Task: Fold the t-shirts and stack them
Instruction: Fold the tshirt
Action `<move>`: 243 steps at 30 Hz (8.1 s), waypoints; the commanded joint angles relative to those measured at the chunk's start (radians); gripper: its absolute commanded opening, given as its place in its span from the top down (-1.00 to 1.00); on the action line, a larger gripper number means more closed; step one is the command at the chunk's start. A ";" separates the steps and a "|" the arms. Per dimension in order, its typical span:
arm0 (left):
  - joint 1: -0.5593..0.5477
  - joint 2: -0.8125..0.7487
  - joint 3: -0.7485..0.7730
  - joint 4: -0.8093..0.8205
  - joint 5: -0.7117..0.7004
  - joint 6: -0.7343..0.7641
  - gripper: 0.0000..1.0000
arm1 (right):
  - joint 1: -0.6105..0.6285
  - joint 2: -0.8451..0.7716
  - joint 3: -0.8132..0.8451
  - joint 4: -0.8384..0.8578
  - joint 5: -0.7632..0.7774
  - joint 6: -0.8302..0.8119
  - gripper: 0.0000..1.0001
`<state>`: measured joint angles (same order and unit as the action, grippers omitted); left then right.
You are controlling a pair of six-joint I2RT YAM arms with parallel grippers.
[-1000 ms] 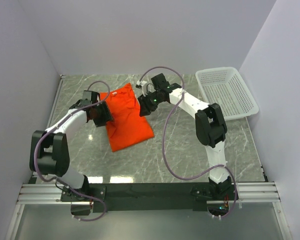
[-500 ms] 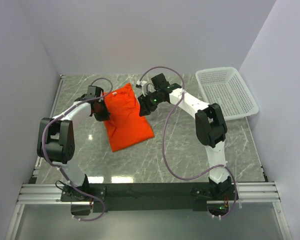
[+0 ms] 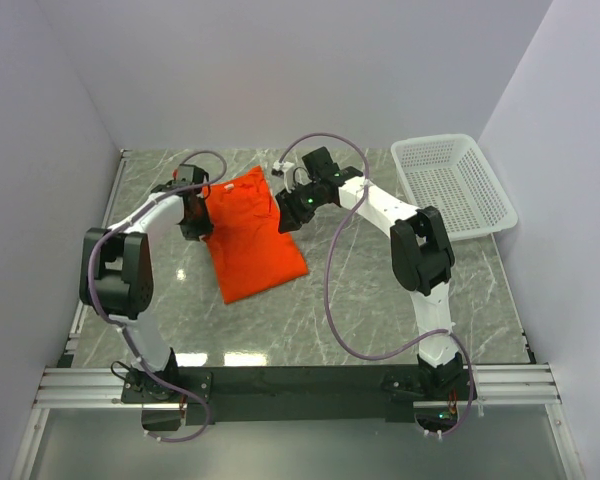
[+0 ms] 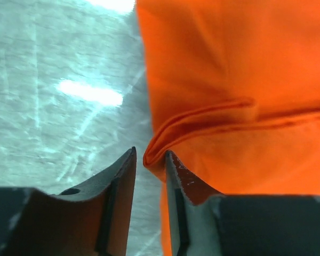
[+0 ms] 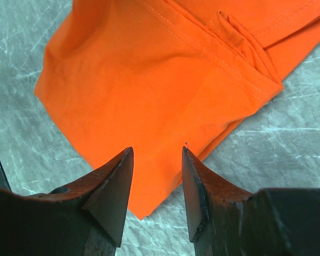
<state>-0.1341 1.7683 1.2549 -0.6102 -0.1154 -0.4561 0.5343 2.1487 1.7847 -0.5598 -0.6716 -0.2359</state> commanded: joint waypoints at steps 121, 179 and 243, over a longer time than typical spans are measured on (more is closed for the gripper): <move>-0.475 -0.547 -0.870 0.550 0.068 1.344 0.18 | 0.038 -0.343 -0.455 -0.157 -0.046 -1.203 -0.30; -0.467 -0.817 -0.790 0.218 0.506 1.317 0.99 | 0.156 -0.233 -0.211 -0.500 -0.011 -1.076 1.00; -0.085 -0.434 -0.624 0.831 0.326 1.373 0.99 | 0.066 0.229 0.455 0.077 0.276 0.096 1.00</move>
<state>-0.2237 1.3266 0.5911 0.1604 0.2359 0.9367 0.5972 2.3737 2.1712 -0.5537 -0.4446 -0.1772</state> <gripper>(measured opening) 0.035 0.025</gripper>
